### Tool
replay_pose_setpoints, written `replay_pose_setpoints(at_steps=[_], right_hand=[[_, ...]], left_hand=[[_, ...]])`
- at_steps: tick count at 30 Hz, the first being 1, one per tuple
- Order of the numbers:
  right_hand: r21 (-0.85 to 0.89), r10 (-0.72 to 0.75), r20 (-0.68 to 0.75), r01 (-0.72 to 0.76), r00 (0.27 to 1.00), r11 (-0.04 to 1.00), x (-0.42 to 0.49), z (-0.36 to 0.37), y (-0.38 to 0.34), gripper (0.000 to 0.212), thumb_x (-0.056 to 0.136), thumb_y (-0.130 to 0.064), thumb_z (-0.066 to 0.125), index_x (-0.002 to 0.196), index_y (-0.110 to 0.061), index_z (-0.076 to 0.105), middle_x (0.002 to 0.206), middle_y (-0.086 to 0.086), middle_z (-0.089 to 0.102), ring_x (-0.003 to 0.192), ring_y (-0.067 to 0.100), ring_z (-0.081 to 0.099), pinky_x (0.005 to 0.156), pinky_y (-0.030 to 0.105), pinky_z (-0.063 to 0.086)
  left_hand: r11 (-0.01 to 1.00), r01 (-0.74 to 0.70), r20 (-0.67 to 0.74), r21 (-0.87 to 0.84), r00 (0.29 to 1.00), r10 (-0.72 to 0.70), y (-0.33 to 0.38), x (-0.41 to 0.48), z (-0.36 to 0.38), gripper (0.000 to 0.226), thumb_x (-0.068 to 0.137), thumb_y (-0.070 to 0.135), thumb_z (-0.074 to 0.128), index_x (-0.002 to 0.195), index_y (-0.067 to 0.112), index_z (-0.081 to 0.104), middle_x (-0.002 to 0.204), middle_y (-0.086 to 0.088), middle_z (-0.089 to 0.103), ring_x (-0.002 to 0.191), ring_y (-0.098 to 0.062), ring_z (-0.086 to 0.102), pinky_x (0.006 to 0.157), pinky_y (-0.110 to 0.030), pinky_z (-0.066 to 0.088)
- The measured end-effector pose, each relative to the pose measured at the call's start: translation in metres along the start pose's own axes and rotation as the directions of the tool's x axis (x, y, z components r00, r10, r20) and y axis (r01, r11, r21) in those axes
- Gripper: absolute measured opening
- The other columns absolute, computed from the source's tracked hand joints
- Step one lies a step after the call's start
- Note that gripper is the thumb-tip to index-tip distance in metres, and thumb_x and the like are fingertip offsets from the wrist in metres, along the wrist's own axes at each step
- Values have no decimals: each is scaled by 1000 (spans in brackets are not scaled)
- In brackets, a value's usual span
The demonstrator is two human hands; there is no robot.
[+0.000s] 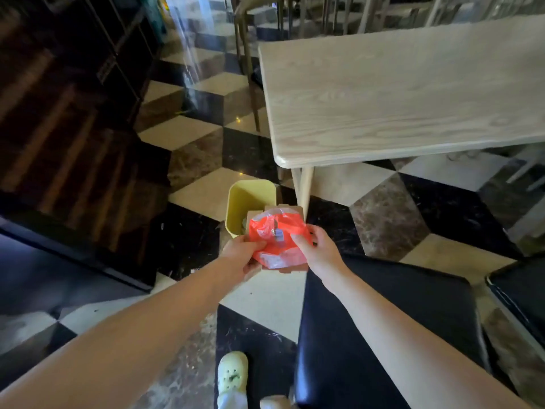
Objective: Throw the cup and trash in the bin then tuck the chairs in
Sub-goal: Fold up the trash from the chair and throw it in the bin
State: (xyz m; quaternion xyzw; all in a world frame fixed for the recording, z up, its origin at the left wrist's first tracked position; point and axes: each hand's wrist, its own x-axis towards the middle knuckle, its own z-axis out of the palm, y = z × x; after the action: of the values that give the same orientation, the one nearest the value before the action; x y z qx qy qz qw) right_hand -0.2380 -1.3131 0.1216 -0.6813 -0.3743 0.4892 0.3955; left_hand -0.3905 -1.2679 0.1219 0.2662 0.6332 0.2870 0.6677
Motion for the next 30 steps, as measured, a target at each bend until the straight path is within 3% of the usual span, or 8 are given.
replay_pose_setpoints(at_steps=[3, 8, 14, 17, 20, 22, 26, 30], right_hand=[[-89, -39, 84, 46, 996, 995, 20, 35, -23, 45, 86, -43, 63, 119, -14, 55, 106, 0, 61, 101, 17, 60, 81, 23, 45], [-309, -98, 164, 145, 982, 940, 72, 80, -64, 52, 93, -46, 47, 132, -12, 46, 123, 4, 58, 112, 19, 58, 97, 36, 48], [-698, -542, 205, 510, 815, 502, 145, 86, -142, 34, 97, -24, 46, 126, -8, 52, 124, 11, 54, 112, 23, 52, 92, 34, 44], [-844, -615, 143, 420, 776, 333, 192, 65, -170, 34, 95, -19, 47, 127, -8, 52, 127, 10, 53, 115, 27, 48, 97, 40, 43], [-926, -426, 124, 258, 896, 274, 229, 48, -168, 52, 96, -30, 44, 142, -10, 34, 146, 9, 37, 133, 29, 30, 110, 43, 26], [-936, -368, 141, 245, 919, 253, 243, 42, -161, 61, 97, -40, 35, 150, -13, 19, 158, 5, 20, 144, 25, 15, 117, 42, 12], [-947, -427, 134, 243, 894, 212, 248, 41, -148, 73, 87, -52, 13, 150, -16, 20, 159, 0, 19, 146, 19, 12, 114, 34, -1], [-949, -450, 105, 225, 887, 221, 251, 40, -146, 72, 86, -53, 16, 150, -20, 22, 158, -6, 20, 146, 14, 11, 115, 32, 2]], left_hand=[[999, -7, -67, 41, 998, 10, 20, 27, -38, 29, 87, 1, 63, 115, 2, 59, 85, -8, 65, 68, -17, 60, 64, -29, 51], [1000, 1, -99, -29, 995, -3, 67, 85, -83, 16, 87, -1, 61, 102, 3, 62, 81, -9, 65, 59, -15, 61, 54, -26, 52], [998, 26, -225, -56, 974, -38, 117, 168, -118, 16, 89, 4, 60, 104, 8, 61, 89, -8, 67, 70, -17, 64, 53, -26, 56], [999, 21, -239, -51, 970, -32, 127, 206, -120, 25, 92, 12, 59, 117, 11, 59, 98, -8, 68, 75, -17, 67, 59, -28, 59], [999, 36, -236, -14, 971, -38, 123, 236, -120, 25, 94, 14, 56, 118, 8, 57, 99, -10, 67, 72, -18, 66, 54, -26, 59], [999, 43, -238, 9, 971, -40, 119, 255, -116, 17, 95, 11, 53, 111, 10, 57, 93, -9, 66, 69, -17, 64, 51, -26, 58], [992, 96, -224, 85, 972, -75, 104, 293, -105, 16, 94, 11, 56, 108, 5, 59, 75, -5, 60, 58, -19, 64, 79, -45, 57], [986, 125, -224, 110, 970, -98, 92, 323, -94, 29, 93, 16, 59, 120, 7, 56, 86, -9, 63, 76, -28, 65, 69, -38, 59]])
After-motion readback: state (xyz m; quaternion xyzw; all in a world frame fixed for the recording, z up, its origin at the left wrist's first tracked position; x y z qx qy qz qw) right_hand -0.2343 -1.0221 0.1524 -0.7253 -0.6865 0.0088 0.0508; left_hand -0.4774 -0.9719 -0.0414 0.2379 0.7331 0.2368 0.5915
